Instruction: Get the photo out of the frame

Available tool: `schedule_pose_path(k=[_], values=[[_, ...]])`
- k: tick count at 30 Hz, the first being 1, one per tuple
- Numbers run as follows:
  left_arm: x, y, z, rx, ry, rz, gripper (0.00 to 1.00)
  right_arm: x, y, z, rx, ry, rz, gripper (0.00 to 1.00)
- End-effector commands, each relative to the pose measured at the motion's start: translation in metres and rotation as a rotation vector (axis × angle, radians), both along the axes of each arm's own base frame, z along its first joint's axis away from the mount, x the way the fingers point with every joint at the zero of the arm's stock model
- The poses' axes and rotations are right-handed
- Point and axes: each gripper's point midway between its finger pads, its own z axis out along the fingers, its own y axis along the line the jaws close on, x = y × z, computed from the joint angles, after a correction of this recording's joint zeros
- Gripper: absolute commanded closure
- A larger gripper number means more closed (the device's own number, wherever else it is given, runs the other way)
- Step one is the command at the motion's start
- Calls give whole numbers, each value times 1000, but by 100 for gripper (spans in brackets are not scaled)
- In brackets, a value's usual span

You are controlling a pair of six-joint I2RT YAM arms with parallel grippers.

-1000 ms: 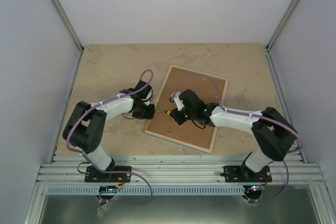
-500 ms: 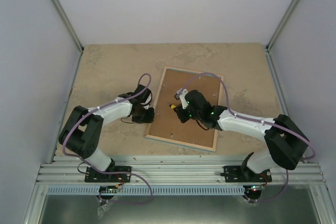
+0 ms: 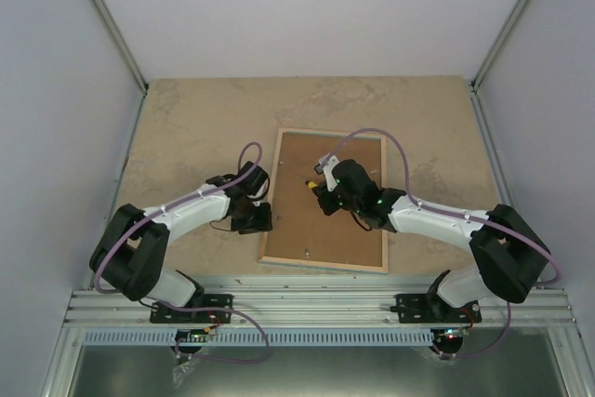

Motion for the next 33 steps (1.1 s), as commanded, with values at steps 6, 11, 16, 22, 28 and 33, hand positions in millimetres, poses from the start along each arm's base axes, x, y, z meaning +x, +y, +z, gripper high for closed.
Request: schedule_pose_path(k=[6, 11, 16, 22, 28, 33], values=[[54, -2, 35, 92, -150, -2, 46, 14, -3, 12, 38, -53, -5, 100], [91, -10, 36, 99, -184, -18, 45, 17, -3, 13, 49, -54, -7, 100], [121, -5, 20, 144, -182, -26, 46, 20, -3, 11, 55, -50, -12, 99], [145, -7, 6, 138, -158, -47, 50, 23, -1, 7, 67, -42, -18, 100], [155, -14, -1, 132, -143, -73, 60, 34, 6, 4, 78, -34, -28, 100], [149, -16, -8, 118, -113, -88, 73, 48, 11, 1, 82, -36, -41, 100]])
